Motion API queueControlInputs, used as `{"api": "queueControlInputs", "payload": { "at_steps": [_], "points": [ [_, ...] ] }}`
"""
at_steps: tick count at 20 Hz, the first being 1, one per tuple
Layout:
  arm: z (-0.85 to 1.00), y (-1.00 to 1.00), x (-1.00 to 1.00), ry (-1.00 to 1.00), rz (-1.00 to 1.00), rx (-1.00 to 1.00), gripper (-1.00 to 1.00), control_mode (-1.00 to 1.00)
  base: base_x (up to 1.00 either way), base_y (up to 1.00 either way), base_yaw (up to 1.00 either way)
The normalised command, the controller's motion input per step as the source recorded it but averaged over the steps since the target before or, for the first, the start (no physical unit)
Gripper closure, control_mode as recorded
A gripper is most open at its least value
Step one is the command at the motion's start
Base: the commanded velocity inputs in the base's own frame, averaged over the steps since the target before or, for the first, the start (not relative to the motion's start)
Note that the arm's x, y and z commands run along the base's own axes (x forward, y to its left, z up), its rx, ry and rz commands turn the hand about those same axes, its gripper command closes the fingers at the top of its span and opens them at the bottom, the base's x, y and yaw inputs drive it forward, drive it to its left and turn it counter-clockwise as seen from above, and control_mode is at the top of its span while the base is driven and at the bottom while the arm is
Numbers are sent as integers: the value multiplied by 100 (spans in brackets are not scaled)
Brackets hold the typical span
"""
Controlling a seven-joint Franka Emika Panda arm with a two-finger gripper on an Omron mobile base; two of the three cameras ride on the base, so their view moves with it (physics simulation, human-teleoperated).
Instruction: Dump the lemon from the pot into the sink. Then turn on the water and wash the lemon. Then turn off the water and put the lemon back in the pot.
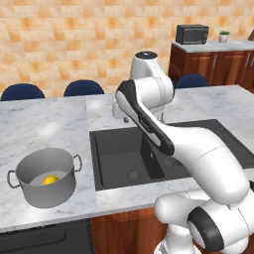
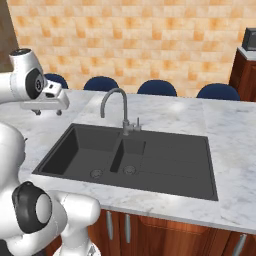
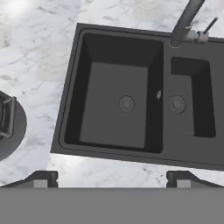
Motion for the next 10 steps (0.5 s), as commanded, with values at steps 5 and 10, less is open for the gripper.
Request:
{"api": "queueControlInputs", "payload": {
  "at_steps": [5,10],
  "points": [
    [0,100,-2,4,12,-6,-100,-100,0,0,0],
    [-11,100,3,11,2,-1,-100,-100,0,0,0]
  ]
}}
